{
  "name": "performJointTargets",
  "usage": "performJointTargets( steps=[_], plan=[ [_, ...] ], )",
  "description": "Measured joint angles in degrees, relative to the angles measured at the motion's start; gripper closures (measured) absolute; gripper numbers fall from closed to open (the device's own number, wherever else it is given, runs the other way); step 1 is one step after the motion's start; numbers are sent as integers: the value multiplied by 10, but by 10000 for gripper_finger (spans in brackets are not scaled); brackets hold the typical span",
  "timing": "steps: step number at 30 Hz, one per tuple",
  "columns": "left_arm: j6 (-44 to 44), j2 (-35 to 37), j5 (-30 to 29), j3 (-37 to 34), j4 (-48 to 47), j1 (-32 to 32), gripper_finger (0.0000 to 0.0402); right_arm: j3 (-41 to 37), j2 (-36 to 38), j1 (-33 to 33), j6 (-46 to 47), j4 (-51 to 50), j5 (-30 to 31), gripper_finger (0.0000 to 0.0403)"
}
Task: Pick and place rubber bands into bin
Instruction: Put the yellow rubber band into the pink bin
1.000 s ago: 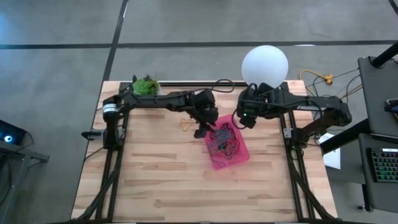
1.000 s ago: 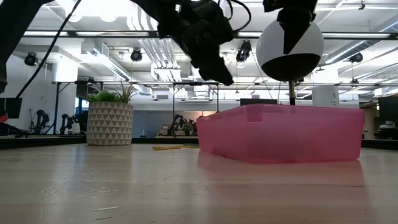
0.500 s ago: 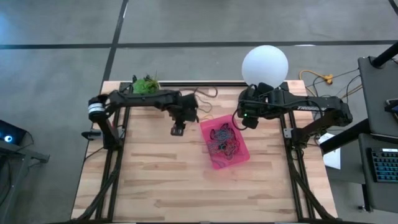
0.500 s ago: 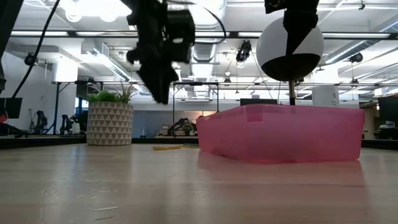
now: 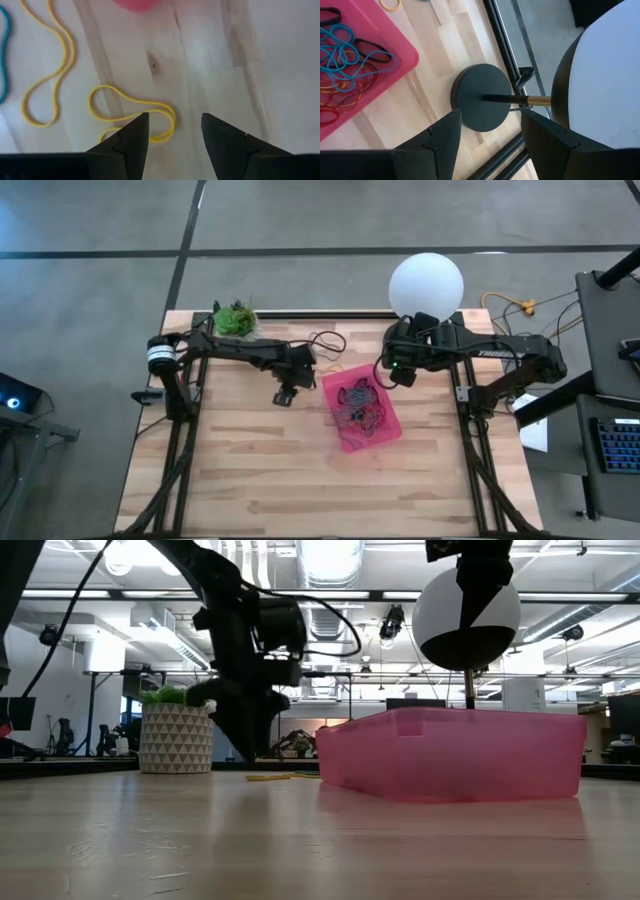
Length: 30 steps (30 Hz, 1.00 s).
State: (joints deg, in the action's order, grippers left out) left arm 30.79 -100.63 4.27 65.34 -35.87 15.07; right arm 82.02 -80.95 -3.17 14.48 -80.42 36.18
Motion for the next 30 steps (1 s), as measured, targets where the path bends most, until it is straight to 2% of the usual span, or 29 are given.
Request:
performJointTargets(
  steps=[12, 15, 23, 27, 30],
  plan=[
    [-2, -48, 13, 1, 0, 9, 242, -3, 0, -3, 8, 0, 0, 209],
    [1, -49, 43, -1, -1, 15, 270, -3, 0, -3, 13, 0, 0, 209],
    [1, -73, 66, -10, 3, 28, 388, -3, 0, -2, 16, 0, 0, 209],
    [-6, -94, 107, -3, -31, 30, 398, -4, 0, -2, 19, 0, 0, 209],
    [-31, -81, 151, -3, -52, 30, 401, -4, 0, -2, 20, 0, 0, 209]
  ],
)
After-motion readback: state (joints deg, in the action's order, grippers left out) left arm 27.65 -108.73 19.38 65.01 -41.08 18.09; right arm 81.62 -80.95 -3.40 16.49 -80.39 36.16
